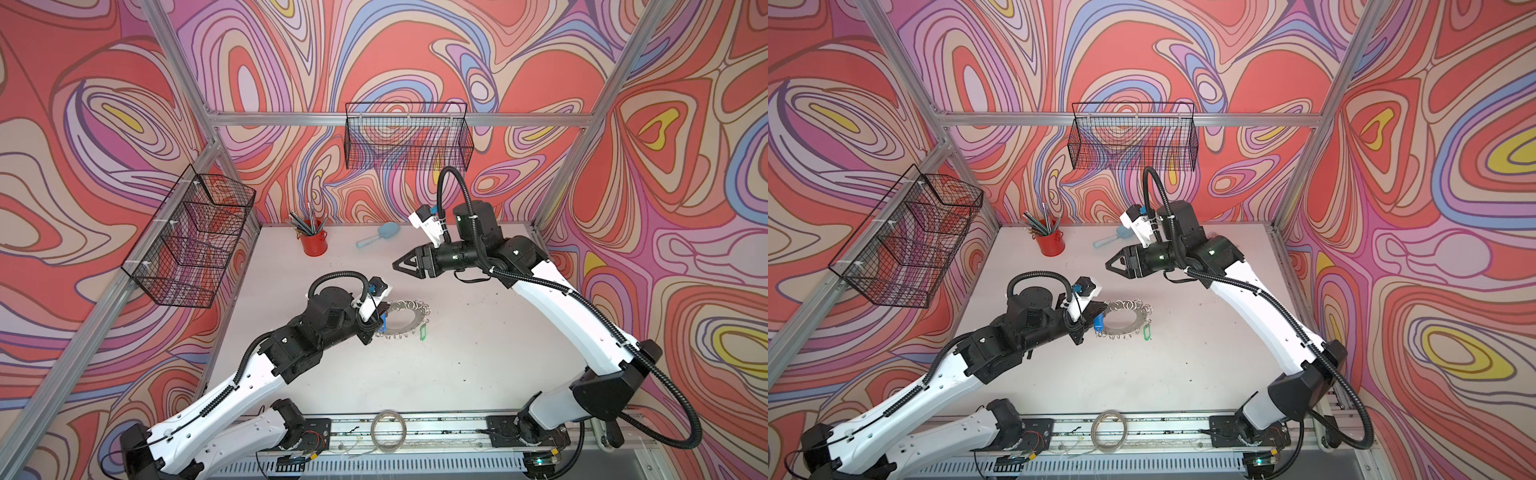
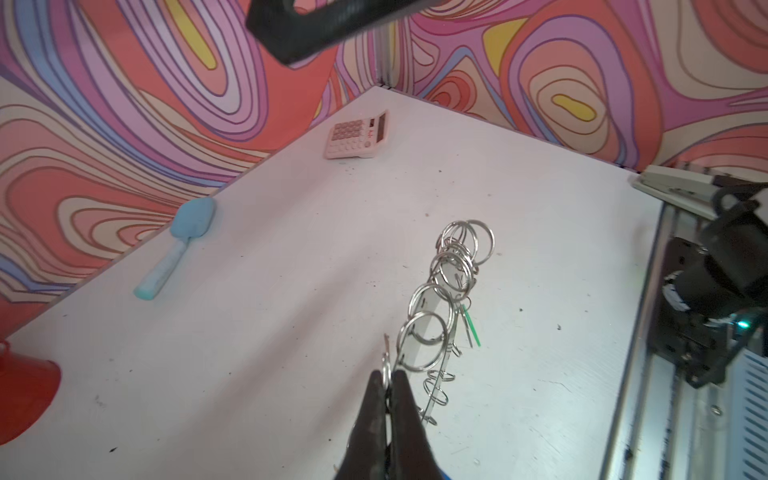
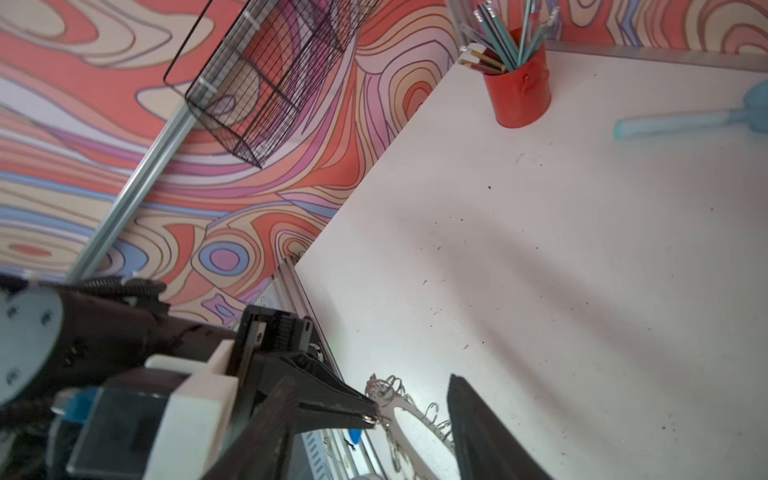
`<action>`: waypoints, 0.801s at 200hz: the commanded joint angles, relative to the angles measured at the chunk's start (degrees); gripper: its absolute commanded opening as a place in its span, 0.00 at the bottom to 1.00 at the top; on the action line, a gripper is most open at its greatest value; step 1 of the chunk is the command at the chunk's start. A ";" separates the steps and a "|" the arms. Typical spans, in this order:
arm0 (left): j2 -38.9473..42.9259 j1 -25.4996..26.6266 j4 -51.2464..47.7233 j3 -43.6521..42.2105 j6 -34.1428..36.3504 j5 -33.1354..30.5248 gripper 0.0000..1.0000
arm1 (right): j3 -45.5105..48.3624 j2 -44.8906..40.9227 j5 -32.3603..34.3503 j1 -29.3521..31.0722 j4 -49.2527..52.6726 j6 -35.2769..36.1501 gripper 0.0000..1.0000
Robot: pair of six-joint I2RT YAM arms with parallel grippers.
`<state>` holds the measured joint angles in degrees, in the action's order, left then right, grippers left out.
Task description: Put the keys on the keyring
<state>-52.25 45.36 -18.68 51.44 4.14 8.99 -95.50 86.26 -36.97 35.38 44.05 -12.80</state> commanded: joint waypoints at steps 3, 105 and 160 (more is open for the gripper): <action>0.66 -0.52 -8.03 3.56 -1.27 9.38 0.00 | 4.73 -0.77 -9.06 0.26 1.20 13.44 0.68; -1.61 -5.08 -14.87 7.76 -3.91 18.57 0.00 | 15.66 -2.96 -9.65 6.78 8.06 19.73 0.73; -1.48 -6.30 -14.71 8.06 -4.19 20.80 0.00 | 14.19 -0.90 -2.02 10.60 10.16 19.43 0.35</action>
<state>-54.04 39.64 -33.26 56.97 0.36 27.03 -80.25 85.23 -43.44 44.07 51.99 5.43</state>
